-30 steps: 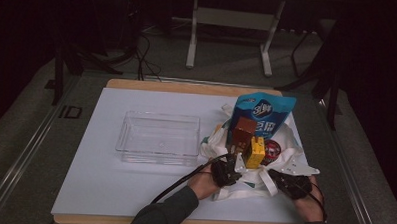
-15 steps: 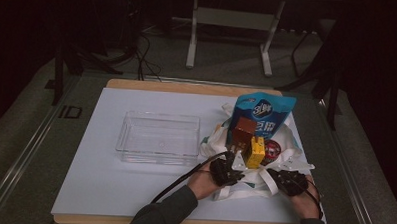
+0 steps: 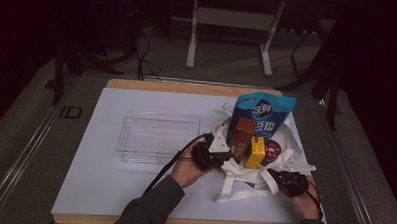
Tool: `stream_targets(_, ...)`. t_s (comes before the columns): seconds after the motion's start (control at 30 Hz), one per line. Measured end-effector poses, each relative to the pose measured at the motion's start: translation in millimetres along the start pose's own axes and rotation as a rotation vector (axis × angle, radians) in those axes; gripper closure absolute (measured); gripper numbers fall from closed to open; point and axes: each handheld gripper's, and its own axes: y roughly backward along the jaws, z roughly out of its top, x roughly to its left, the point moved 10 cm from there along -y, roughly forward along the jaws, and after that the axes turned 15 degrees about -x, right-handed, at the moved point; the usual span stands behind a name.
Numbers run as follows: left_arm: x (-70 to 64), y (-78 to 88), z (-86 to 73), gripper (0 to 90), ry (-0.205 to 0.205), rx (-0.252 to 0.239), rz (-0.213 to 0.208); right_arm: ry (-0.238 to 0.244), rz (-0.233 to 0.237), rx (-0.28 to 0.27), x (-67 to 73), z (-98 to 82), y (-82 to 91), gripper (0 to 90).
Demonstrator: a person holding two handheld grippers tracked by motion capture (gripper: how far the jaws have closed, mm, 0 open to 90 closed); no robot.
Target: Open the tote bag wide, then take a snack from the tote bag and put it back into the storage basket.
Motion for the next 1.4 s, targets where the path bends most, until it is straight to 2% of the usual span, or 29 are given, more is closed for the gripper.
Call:
stream_targets(0.1, 11.1, 0.0, 1.1, 83.6, 0.006, 0.000, 0.029, -0.001, 0.000, -0.001, 0.0, 0.0, 0.0, 88.0)
stream_targets(0.17, 18.1, -3.7, -1.7, 84.4, 0.006, 0.021, 0.049, 0.001, 0.000, 0.000, 0.1, -0.2, 0.2, 88.0)
stream_targets(0.3, 27.1, -12.5, -11.2, 84.6, 0.002, 0.070, 0.066, 0.002, 0.002, -0.003, -0.2, -0.2, 0.1, 88.0)
stream_targets(0.37, 29.6, -16.1, -13.9, 84.6, 0.012, 0.074, 0.067, 0.001, 0.003, -0.003, -0.1, -0.3, 0.2, 88.0)
stream_targets(0.43, 29.5, -18.3, -15.0, 84.7, 0.014, 0.076, 0.063, 0.000, 0.003, -0.004, 0.0, -0.4, 0.3, 88.0)
stream_targets(0.5, 29.4, -20.9, -16.6, 84.7, -0.001, 0.089, 0.060, 0.001, 0.003, -0.005, 0.0, -0.4, 0.3, 88.0)
stream_targets(0.53, 30.4, -25.7, -20.1, 84.7, -0.008, 0.107, 0.068, 0.002, 0.003, -0.005, 0.0, -0.4, 0.3, 88.0)
stream_targets(0.67, 31.0, -31.1, -22.7, 85.5, -0.011, 0.122, 0.070, 0.003, 0.001, -0.004, 0.3, -0.4, 0.3, 88.0)
stream_targets(1.03, 33.9, -40.5, -25.7, 88.0, -0.039, 0.197, 0.097, 0.007, 0.001, -0.003, 0.3, -0.3, 0.2, 88.0)
stream_targets(1.23, 32.8, -41.9, -26.6, 88.6, -0.042, 0.212, 0.091, 0.005, 0.003, -0.004, 0.3, -0.4, 0.2, 88.1)
stream_targets(1.4, 25.2, -43.6, -27.4, 89.1, -0.061, 0.222, 0.049, 0.006, 0.002, -0.004, 0.3, -0.4, 0.2, 88.0)
